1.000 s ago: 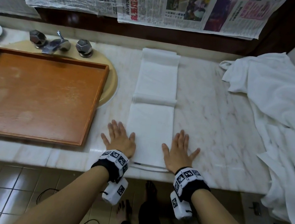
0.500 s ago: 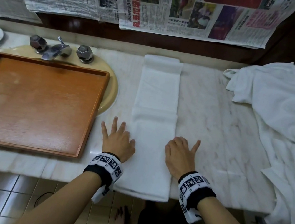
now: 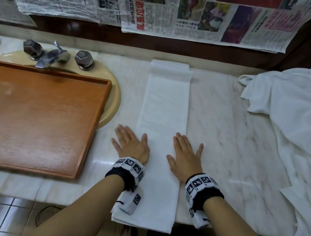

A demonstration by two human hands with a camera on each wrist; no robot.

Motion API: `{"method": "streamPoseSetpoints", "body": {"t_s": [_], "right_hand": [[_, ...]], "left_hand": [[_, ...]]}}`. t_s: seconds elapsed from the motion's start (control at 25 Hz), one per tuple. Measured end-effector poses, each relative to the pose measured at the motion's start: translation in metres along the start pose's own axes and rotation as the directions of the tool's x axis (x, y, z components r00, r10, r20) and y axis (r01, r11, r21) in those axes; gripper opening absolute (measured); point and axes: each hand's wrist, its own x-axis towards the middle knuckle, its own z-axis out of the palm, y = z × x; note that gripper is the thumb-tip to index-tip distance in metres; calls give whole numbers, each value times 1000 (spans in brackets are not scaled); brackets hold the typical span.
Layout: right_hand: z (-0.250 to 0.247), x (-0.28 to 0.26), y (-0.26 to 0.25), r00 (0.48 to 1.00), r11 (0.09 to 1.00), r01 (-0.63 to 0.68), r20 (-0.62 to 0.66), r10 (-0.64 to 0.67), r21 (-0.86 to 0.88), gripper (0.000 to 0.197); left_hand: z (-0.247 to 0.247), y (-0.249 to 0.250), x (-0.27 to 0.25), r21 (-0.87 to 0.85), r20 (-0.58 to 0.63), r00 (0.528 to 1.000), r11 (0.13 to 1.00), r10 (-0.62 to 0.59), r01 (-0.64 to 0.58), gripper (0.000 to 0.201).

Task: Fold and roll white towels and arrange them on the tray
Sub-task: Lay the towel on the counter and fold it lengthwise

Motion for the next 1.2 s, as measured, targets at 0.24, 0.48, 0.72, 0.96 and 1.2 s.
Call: {"method": "streamPoseSetpoints", "body": {"t_s": [0.24,0.48,0.72,0.96,1.2], "right_hand": [[-18,21,-7,997,998,-50,-62,53,45,73],[-11,27,-10,996,997,-60,-74,57,-39,64],[-23,57,-5,991,997,-69,114,74,-45,63],[-58,102,3,986,995,-70,144,80,-74,63],[-11,16,20,973,995,-100,206,101,-18,66]], "left_hand": [[-3,12,27,-46,110,941,947,321,-318,60],[-14,9,38,193,221,817,797,533,-572,60],[-20,20,71,341,307,855,790,419,-510,66],[-53,67,97,352,221,889,818,400,-455,67],[-20,-20,34,331,235,902,843,362,-424,60]]}}
